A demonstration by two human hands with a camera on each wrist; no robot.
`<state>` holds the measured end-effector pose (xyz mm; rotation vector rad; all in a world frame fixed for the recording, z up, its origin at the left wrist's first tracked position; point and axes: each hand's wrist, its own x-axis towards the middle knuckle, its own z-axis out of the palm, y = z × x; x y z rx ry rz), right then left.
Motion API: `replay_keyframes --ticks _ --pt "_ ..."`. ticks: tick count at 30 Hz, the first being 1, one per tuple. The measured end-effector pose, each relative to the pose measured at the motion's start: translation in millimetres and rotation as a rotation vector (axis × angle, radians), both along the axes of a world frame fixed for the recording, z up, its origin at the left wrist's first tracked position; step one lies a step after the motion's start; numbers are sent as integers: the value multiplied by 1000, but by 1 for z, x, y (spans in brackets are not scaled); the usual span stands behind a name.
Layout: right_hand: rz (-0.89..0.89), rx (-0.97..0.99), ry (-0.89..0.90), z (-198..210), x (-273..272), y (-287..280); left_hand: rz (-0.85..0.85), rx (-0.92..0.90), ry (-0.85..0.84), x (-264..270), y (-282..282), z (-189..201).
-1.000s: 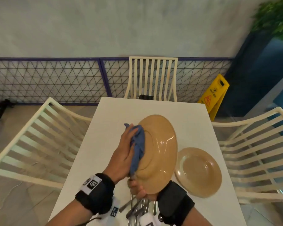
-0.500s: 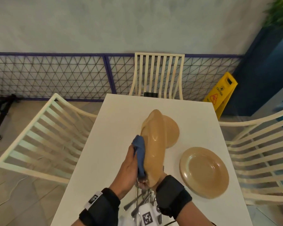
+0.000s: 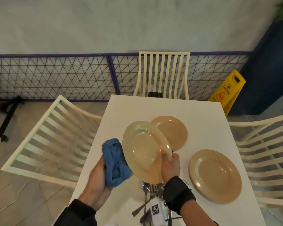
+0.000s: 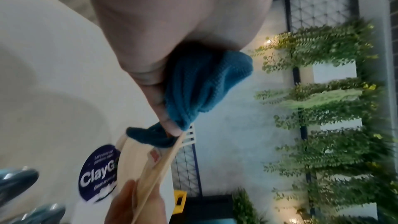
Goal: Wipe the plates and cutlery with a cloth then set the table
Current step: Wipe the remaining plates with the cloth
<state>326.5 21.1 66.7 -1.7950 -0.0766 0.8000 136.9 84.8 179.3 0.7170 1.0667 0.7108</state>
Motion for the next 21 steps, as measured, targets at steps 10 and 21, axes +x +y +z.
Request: replay_keyframes --ticks 10,21 --pt "182 379 316 11 -14 -9 -213 809 532 -28 49 -12" --pt "255 507 479 24 -12 -22 -160 711 142 9 52 21"
